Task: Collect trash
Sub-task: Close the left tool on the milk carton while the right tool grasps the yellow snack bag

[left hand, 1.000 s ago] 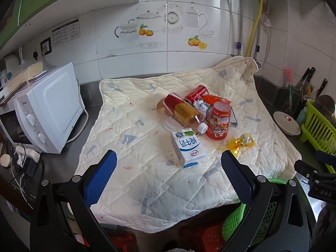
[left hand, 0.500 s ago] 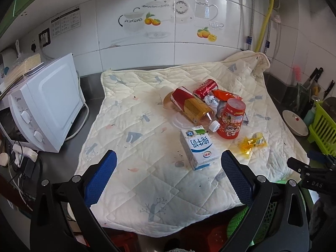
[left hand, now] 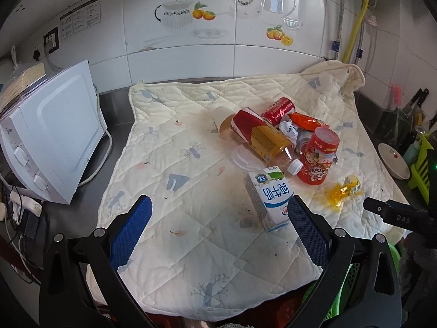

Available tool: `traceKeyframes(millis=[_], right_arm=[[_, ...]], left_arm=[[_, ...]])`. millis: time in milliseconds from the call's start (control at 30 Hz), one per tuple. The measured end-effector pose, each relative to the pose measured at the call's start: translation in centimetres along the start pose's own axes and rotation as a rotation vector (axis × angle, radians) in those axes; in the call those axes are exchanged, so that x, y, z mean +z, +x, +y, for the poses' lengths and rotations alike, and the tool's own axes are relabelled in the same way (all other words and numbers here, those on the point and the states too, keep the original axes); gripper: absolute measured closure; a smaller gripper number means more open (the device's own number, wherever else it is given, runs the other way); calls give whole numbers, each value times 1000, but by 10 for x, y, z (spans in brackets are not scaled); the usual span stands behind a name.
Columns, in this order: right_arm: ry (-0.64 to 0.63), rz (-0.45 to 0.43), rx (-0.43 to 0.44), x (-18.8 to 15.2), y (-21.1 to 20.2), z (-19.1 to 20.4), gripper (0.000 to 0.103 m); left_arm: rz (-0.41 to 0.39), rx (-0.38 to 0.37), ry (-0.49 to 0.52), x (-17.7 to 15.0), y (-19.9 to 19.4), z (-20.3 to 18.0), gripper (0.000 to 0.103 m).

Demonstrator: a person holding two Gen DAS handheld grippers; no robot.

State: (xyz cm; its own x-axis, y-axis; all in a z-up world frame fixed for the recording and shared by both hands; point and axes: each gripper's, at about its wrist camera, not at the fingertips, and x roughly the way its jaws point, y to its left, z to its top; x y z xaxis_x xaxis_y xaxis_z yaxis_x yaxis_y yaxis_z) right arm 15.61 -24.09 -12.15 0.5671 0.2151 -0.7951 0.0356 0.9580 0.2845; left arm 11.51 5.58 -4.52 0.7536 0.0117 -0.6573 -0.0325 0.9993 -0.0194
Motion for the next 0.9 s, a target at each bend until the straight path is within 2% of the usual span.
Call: traceKeyframes(millis=[67,300,533,633,767,900], right_arm=[[48,25,19,7,11,-3,19],[251,82,76,28,44,-20,21],[397,114,71,42,71,-34,29],[443,137,68,45,82,-39,37],[506,156,88,43,92,-47,56],[511,150,117,39,89,-49,67]], left_arm=[[9,-6,3,3,8,1,5],[39,-25,16,12,34,5,6],[72,-54,16,22,58,6,6],[90,-74,17,26,68,3,6],[121,-103,9,29,82,0,6],[173,-147,-12,27,99,-6,6]])
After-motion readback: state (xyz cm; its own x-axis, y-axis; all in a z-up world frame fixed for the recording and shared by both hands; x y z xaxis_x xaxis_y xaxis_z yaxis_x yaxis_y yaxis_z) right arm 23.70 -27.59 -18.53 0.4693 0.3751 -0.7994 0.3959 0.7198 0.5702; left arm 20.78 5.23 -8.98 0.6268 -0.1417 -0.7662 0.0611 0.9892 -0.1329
